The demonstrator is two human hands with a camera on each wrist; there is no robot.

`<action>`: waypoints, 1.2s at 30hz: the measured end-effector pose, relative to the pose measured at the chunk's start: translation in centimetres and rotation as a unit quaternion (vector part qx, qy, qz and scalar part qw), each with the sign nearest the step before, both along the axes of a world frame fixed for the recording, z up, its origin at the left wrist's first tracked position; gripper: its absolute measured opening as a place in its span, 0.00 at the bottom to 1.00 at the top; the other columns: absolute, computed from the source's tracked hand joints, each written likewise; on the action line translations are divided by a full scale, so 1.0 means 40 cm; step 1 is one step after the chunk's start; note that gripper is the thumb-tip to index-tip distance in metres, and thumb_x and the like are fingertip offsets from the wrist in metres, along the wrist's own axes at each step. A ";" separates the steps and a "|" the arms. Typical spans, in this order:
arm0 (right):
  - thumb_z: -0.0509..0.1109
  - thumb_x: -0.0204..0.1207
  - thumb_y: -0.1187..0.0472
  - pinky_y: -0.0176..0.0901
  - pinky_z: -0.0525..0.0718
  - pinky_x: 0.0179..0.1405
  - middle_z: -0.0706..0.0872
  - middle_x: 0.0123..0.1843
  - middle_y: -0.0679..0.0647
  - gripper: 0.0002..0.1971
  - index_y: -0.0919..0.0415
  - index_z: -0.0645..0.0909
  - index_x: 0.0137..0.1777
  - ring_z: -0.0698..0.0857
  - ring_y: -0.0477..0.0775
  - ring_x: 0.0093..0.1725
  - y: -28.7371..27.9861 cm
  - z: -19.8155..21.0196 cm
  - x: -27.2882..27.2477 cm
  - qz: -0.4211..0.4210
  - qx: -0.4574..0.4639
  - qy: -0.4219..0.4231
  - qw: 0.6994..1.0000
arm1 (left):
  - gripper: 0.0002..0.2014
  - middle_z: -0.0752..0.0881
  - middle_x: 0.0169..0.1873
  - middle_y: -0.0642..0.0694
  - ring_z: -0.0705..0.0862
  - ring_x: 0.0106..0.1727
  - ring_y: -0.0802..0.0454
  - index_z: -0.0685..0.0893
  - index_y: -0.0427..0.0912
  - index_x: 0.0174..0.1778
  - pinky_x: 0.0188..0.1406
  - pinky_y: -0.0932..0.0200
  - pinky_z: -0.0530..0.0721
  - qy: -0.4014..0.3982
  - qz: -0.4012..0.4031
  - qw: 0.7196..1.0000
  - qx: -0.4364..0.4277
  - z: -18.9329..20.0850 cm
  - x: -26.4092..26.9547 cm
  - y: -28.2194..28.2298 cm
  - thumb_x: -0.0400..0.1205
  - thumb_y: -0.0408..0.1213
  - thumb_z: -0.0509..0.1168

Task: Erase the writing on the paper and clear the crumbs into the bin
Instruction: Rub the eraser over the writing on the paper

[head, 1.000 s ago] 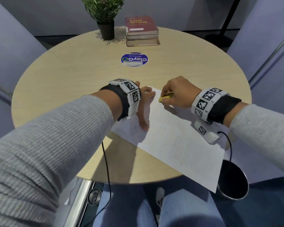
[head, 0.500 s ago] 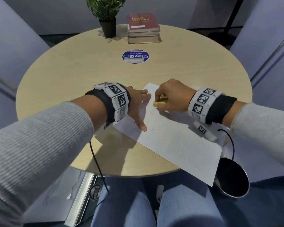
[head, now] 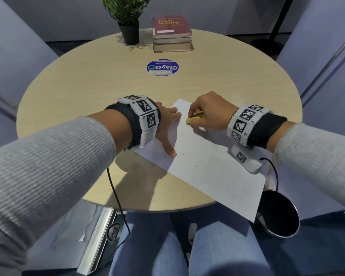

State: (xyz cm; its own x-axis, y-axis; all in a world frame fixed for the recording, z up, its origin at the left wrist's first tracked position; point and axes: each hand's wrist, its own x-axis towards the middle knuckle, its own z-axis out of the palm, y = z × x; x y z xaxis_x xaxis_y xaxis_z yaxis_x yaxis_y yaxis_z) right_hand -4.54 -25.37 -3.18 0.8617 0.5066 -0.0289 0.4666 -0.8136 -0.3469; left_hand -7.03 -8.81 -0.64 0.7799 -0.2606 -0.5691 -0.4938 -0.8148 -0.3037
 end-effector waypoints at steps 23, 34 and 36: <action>0.75 0.70 0.53 0.46 0.83 0.44 0.88 0.41 0.53 0.08 0.55 0.90 0.46 0.85 0.56 0.42 0.015 -0.008 -0.039 0.026 -0.007 -0.005 1.000 | 0.60 0.39 0.83 0.54 0.55 0.82 0.42 0.36 0.51 0.83 0.75 0.45 0.59 0.005 0.019 1.000 -0.008 0.005 -0.017 0.002 0.67 0.73 0.65; 0.76 0.70 0.51 0.45 0.82 0.45 0.88 0.43 0.53 0.10 0.55 0.90 0.46 0.84 0.53 0.43 0.025 -0.012 -0.071 0.065 -0.006 0.007 0.998 | 0.59 0.39 0.83 0.53 0.52 0.83 0.45 0.36 0.50 0.83 0.77 0.45 0.55 0.006 0.024 1.000 -0.011 0.013 -0.026 0.000 0.68 0.71 0.65; 0.76 0.70 0.51 0.46 0.82 0.44 0.89 0.42 0.54 0.10 0.55 0.90 0.46 0.84 0.54 0.41 0.026 -0.007 -0.079 0.076 0.004 0.021 0.997 | 0.59 0.39 0.83 0.53 0.52 0.83 0.45 0.36 0.51 0.83 0.77 0.45 0.55 0.009 0.027 1.000 -0.014 0.013 -0.027 0.000 0.68 0.71 0.65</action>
